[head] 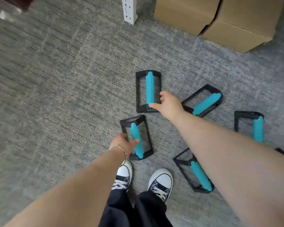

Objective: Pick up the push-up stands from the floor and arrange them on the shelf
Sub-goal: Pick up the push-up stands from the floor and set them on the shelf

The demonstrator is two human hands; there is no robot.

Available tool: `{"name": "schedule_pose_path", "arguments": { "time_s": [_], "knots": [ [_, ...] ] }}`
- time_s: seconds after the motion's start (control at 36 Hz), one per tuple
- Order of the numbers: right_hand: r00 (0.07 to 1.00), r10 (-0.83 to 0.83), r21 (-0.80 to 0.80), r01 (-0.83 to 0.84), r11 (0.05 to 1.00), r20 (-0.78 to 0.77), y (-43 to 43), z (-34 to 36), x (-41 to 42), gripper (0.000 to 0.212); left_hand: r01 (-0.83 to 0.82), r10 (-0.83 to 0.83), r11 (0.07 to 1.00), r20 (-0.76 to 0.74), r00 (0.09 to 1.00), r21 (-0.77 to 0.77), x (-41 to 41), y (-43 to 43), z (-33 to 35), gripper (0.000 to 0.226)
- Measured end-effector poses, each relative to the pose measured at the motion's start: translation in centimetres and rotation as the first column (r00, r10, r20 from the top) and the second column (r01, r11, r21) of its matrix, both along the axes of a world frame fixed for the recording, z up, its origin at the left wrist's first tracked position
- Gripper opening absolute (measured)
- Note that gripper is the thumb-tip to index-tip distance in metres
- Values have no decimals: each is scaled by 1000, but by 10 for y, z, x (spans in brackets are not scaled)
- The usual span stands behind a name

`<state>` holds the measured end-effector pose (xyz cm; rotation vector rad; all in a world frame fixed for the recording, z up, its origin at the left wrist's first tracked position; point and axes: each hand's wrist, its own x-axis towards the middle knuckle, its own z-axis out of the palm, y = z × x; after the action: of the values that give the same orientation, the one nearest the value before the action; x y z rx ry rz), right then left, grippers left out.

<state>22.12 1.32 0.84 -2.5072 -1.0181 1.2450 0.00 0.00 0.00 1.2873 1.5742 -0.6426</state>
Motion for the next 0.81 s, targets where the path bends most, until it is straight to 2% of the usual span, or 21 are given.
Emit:
{"name": "schedule_pose_path", "arguments": {
  "time_s": [0.19, 0.31, 0.5, 0.64, 0.81],
  "knots": [
    [998, -60, 2, 60, 998, -16, 10, -37, -13, 72, -262, 264, 965, 84, 961, -29, 4, -20, -30, 62],
    [996, -85, 11, 85, 996, 31, 14, -53, -17, 49, -295, 296, 955, 107, 949, -19, 6, -26, -40, 45],
    [990, -136, 16, 137, 990, -30, 12, -53, -9, 30, -352, 351, 936, 169, 921, -23, 1, -30, -37, 36],
    [974, -205, 41, 210, 977, -93, -3, 2, -1, 33, -286, 269, 956, 180, 946, 72, -7, -8, 11, 36],
    [943, -302, 66, 313, 947, -140, -24, 130, 6, 25, -260, 228, 955, 208, 951, 141, -1, 37, 127, 35]
  ]
}}
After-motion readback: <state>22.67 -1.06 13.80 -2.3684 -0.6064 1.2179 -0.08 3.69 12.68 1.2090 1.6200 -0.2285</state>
